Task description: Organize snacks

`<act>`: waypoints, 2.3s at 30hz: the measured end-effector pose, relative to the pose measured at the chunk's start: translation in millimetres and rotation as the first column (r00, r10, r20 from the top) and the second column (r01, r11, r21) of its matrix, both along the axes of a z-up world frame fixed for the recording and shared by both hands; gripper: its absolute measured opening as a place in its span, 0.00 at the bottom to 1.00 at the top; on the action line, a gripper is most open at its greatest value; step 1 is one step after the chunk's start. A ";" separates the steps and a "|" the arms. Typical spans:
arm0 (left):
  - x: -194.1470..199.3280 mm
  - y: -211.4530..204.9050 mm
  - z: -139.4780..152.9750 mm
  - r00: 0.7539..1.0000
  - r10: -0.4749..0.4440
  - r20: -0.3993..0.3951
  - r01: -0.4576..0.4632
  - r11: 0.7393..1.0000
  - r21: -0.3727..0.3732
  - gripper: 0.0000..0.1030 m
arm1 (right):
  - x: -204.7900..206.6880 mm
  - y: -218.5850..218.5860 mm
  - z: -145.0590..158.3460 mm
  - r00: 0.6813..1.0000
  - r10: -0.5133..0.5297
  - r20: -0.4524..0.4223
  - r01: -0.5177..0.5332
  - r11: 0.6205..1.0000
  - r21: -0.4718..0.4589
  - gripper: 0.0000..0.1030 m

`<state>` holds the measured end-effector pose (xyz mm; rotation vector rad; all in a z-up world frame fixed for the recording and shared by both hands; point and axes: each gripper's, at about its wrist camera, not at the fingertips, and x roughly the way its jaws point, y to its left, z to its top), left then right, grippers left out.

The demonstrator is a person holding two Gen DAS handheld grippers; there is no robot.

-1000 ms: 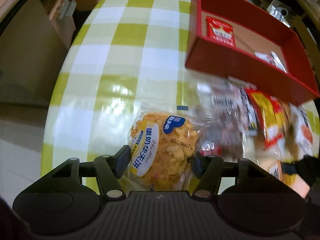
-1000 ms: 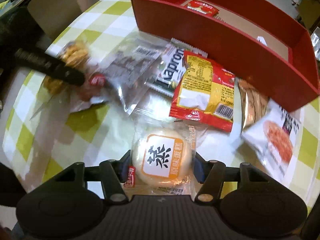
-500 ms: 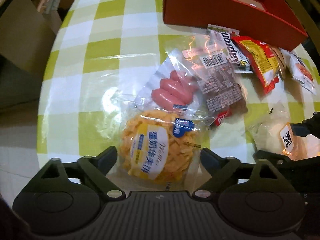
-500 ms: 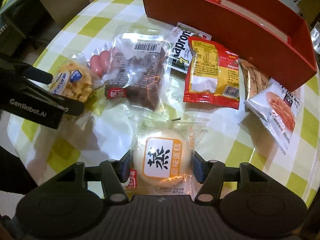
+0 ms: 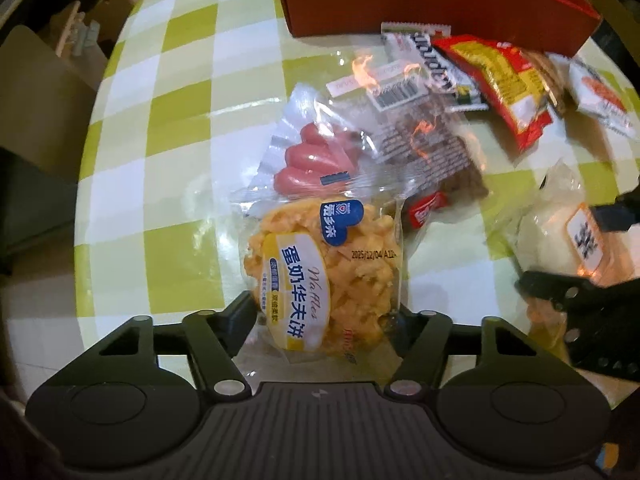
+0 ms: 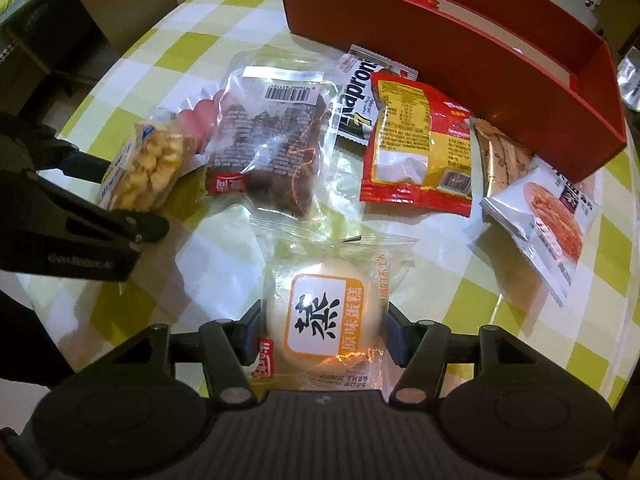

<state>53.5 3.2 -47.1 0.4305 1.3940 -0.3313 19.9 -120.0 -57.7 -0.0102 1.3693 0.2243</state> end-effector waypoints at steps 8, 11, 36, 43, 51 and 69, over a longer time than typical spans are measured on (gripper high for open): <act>-14.0 -13.3 18.4 1.000 -0.009 0.015 0.009 0.999 -0.033 0.58 | -14.4 -6.3 15.6 0.999 -0.029 0.028 0.029 1.000 0.002 0.64; -20.5 -19.8 19.6 0.999 -0.022 0.028 0.023 0.999 -0.039 0.56 | -18.6 -8.4 24.0 0.998 -0.039 0.046 0.039 0.999 0.003 0.64; -9.1 -37.2 61.6 0.994 0.032 0.102 -0.018 0.991 -0.133 0.37 | -0.6 -29.1 58.1 0.984 -0.090 0.151 0.093 0.995 -0.017 0.64; 0.8 -47.8 74.1 0.990 0.034 0.135 -0.012 0.987 -0.161 0.35 | 7.2 -43.0 65.8 0.977 -0.124 0.175 0.127 0.992 -0.006 0.64; 17.9 -51.7 85.5 0.985 0.049 0.166 -0.022 0.987 -0.161 0.35 | 21.2 -55.1 76.8 0.968 -0.146 0.206 0.148 0.989 0.002 0.64; 66.5 -102.2 118.0 0.958 0.012 0.287 0.030 0.989 -0.144 0.35 | 76.7 -95.2 108.8 0.924 -0.227 0.306 0.234 0.972 0.014 0.64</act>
